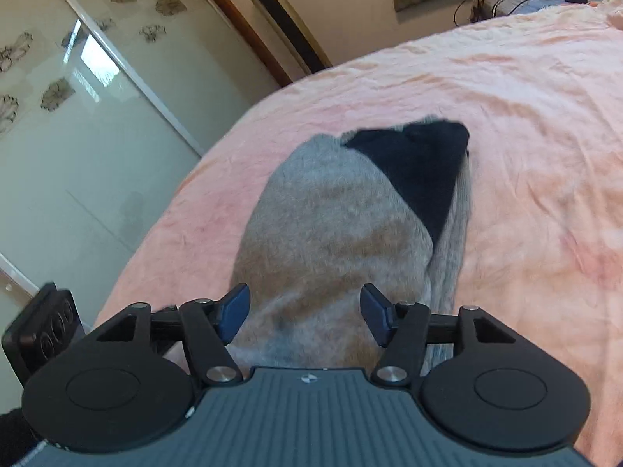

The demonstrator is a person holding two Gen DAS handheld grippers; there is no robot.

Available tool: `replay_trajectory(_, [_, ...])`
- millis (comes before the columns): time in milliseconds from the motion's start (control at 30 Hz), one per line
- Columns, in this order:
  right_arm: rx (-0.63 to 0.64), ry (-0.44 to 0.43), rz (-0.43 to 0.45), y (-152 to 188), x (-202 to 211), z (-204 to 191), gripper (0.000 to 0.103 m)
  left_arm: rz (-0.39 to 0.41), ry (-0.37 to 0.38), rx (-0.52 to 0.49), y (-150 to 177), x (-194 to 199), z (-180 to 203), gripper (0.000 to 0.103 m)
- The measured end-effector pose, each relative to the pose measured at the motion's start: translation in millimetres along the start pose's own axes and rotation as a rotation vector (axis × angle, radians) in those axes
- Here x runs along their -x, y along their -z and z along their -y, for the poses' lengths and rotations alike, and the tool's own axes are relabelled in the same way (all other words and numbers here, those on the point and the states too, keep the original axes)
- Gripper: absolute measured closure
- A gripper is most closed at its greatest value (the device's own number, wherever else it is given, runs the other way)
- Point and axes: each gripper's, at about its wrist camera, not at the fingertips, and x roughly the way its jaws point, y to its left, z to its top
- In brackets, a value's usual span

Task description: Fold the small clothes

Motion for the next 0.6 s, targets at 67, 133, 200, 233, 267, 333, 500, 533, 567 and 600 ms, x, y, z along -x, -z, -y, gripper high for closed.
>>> replay_trajectory(67, [-0.046, -0.015, 0.052, 8, 6, 22, 0.078, -0.007, -0.008, -0.004, -3, 4, 2, 0.000])
replay_trajectory(133, [-0.140, 0.025, 0.048, 6, 17, 30, 0.092, 0.011, -0.012, 0.009, -4, 17, 2, 0.000])
replay_trajectory(200, [-0.109, 0.008, 0.094, 9, 34, 16, 0.071, 0.046, -0.006, 0.016, -5, 29, 0, 0.000])
replay_trajectory(233, [-0.087, -0.025, 0.107, 11, 38, 8, 0.048, 0.054, 0.005, 0.017, -5, 30, 0, 0.000])
replay_trajectory(267, [-0.073, -0.061, 0.105, 14, 39, 1, 0.031, 0.046, 0.012, 0.019, -5, 28, 0, 0.000])
replay_trajectory(333, [-0.052, -0.065, 0.055, 16, 27, -4, 0.028, -0.014, 0.016, 0.022, -1, 14, 1, 0.000])
replay_trajectory(500, [-0.088, 0.013, 0.067, 26, 35, 13, 0.059, 0.003, -0.027, -0.013, 10, 25, 7, 0.000])
replay_trajectory(533, [-0.083, 0.021, 0.092, 28, 45, 11, 0.054, 0.030, -0.026, 0.008, 10, 35, 5, 0.000])
replay_trajectory(567, [-0.055, 0.048, 0.126, 32, 54, 6, 0.039, 0.056, -0.035, 0.023, 11, 45, 2, 0.000])
replay_trajectory(600, [-0.017, 0.104, 0.164, 37, 63, 0, 0.027, 0.082, -0.056, 0.038, 13, 54, -2, 0.000])
